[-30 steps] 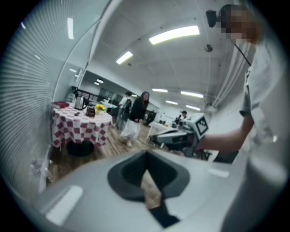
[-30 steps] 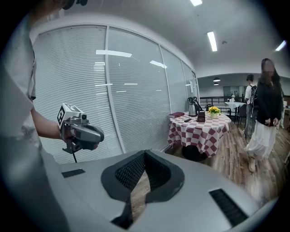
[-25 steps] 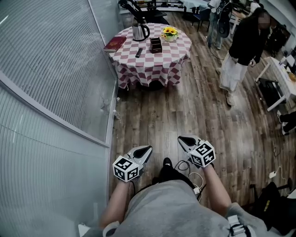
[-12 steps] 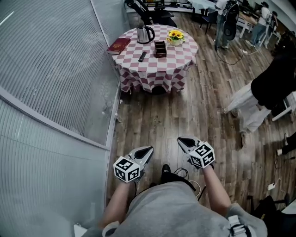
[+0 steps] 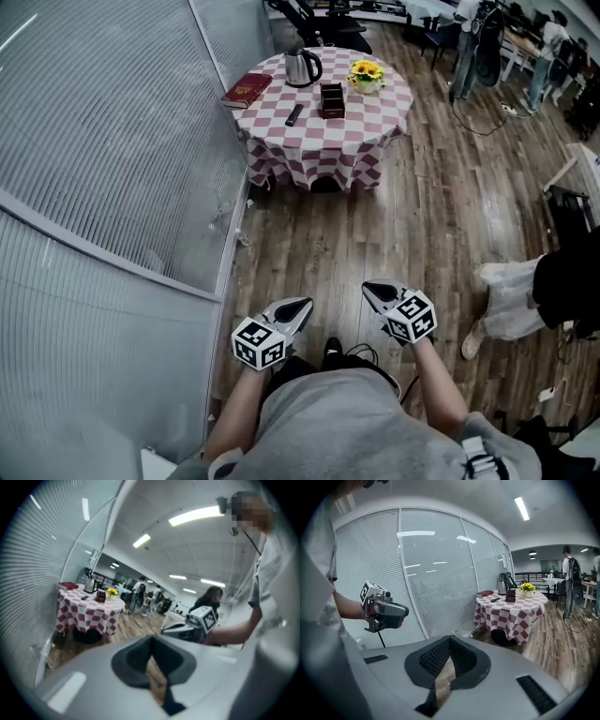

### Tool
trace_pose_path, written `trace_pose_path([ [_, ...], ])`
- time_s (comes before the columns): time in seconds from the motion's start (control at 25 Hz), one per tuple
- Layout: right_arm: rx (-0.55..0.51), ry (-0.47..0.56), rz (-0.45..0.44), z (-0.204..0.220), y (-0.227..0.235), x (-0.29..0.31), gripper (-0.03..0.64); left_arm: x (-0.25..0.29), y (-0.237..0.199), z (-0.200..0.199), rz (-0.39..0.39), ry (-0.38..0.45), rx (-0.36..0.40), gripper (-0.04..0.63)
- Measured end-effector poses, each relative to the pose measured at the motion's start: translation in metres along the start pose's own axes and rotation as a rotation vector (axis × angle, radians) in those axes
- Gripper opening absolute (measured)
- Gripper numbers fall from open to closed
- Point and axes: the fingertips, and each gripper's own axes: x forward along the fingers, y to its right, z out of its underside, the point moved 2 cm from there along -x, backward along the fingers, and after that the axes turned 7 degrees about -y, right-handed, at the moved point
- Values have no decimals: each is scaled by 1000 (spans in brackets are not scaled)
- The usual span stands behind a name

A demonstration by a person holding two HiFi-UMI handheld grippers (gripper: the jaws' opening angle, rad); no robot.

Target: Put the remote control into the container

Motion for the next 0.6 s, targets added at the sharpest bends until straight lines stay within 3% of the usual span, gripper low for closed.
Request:
trace_pose_path([
  [0.6, -12, -15, -12, -17, 39, 18, 17, 26, -34, -30, -26, 35, -12, 0],
])
